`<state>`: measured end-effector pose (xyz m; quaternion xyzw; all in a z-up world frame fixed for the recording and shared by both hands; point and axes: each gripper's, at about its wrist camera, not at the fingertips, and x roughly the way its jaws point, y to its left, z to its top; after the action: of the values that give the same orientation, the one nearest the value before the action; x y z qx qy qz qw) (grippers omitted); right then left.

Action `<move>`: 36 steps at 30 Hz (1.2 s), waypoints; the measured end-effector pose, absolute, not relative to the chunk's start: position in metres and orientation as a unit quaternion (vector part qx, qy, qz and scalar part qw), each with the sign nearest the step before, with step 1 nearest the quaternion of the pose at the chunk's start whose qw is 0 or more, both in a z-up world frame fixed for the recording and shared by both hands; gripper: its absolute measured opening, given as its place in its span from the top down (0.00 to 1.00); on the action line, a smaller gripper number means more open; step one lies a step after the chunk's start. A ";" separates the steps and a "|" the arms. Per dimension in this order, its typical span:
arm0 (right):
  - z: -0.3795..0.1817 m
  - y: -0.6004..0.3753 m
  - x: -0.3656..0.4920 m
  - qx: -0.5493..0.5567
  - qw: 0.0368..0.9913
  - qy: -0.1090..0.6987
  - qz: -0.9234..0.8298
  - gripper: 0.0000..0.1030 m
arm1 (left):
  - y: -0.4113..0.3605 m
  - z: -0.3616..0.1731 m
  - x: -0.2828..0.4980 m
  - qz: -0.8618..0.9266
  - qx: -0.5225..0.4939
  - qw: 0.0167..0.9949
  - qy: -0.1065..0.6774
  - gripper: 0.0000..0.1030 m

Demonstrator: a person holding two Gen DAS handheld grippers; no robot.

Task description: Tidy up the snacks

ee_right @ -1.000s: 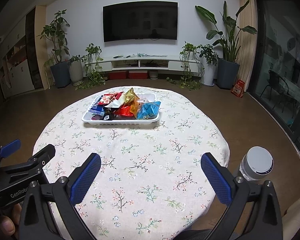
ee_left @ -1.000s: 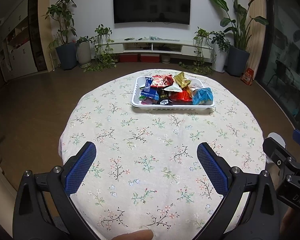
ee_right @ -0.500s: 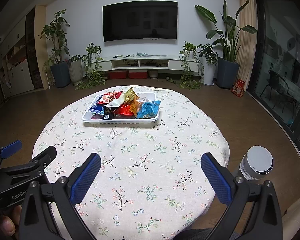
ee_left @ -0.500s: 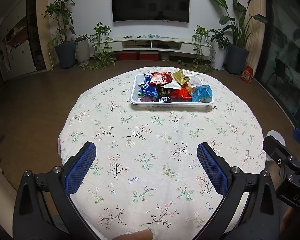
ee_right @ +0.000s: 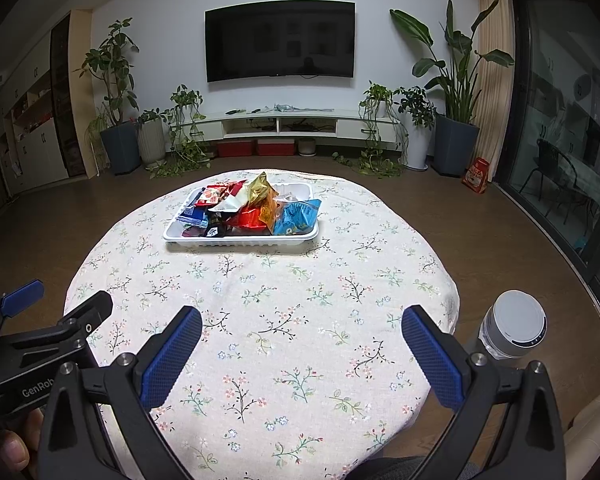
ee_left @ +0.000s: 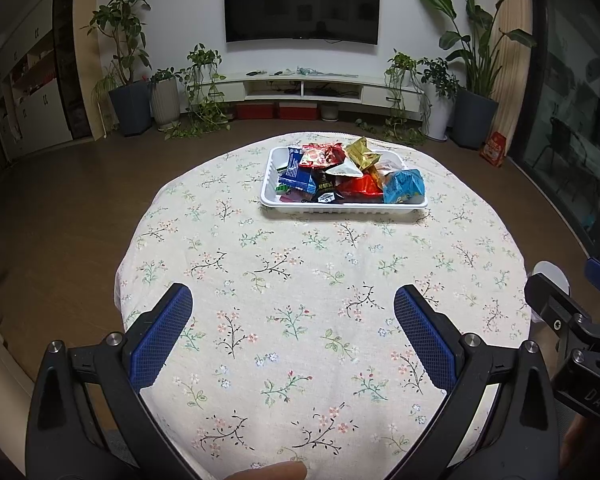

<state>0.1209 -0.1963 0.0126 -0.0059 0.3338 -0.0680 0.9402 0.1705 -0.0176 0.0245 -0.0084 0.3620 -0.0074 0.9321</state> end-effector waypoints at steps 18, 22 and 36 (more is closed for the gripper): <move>0.011 -0.195 0.118 -0.006 0.940 0.336 -0.068 0.01 | -0.019 0.021 0.171 -0.012 -0.009 0.931 0.364 0.01; 0.011 -0.195 0.118 -0.006 0.939 0.336 -0.067 0.01 | -0.020 0.019 0.171 -0.011 -0.009 0.930 0.367 0.01; 0.002 -0.195 0.111 -0.004 0.938 0.341 -0.065 0.01 | -0.022 0.015 0.170 -0.032 -0.017 0.930 0.367 0.00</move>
<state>0.1105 -0.1951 0.0021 -0.0036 0.3408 -0.0649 0.9379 0.1702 -0.0217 0.0150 -0.0166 0.3667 -0.0323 0.9296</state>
